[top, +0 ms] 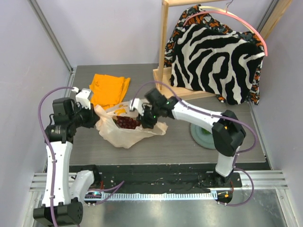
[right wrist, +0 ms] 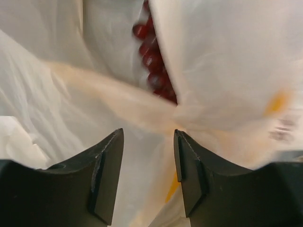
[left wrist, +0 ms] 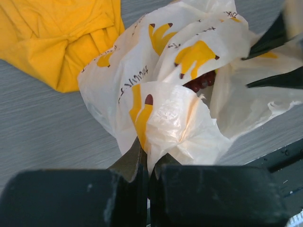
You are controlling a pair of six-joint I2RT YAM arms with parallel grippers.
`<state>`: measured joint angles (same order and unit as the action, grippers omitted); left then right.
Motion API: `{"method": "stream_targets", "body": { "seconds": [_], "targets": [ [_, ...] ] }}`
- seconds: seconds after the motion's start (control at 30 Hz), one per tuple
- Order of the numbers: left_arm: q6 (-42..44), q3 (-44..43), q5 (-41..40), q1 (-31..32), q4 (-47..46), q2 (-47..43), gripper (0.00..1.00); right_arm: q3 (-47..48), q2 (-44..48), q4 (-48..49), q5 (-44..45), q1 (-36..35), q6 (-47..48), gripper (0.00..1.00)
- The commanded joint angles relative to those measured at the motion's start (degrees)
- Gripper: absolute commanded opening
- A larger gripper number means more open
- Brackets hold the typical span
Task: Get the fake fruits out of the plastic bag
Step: Adjust the plastic bag at the center of the board.
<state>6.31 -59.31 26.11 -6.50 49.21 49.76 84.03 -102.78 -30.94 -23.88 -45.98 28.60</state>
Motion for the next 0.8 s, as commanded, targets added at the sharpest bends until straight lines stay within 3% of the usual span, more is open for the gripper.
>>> {"method": "stream_targets", "body": {
  "seconds": [0.0, 0.17, 0.37, 0.57, 0.77],
  "targets": [
    [1.25, 1.73, 0.78, -0.18, 3.35, -5.45, 0.00, -9.04, 3.98, 8.88, 11.92, -5.61, 3.37, 0.54],
    [2.39, 4.20, 0.53, -0.18, 3.61, -10.03, 0.00, -16.26, 10.04, 5.01, 18.06, -8.52, 7.62, 0.55],
    [3.80, 0.88, 0.52, -0.18, 6.59, -9.60, 0.00, -9.36, 14.19, 1.60, 20.54, -5.44, 7.71, 0.57],
    [1.62, -0.38, 4.12, -0.09, 8.54, -7.66, 0.00, 1.92, 12.53, 1.32, 12.64, -5.26, 3.31, 0.61],
    [-3.05, 0.86, 5.80, -0.26, 3.71, -6.52, 0.00, 6.85, 7.08, 1.14, 1.66, -5.88, 1.81, 0.53]
  ]
}}
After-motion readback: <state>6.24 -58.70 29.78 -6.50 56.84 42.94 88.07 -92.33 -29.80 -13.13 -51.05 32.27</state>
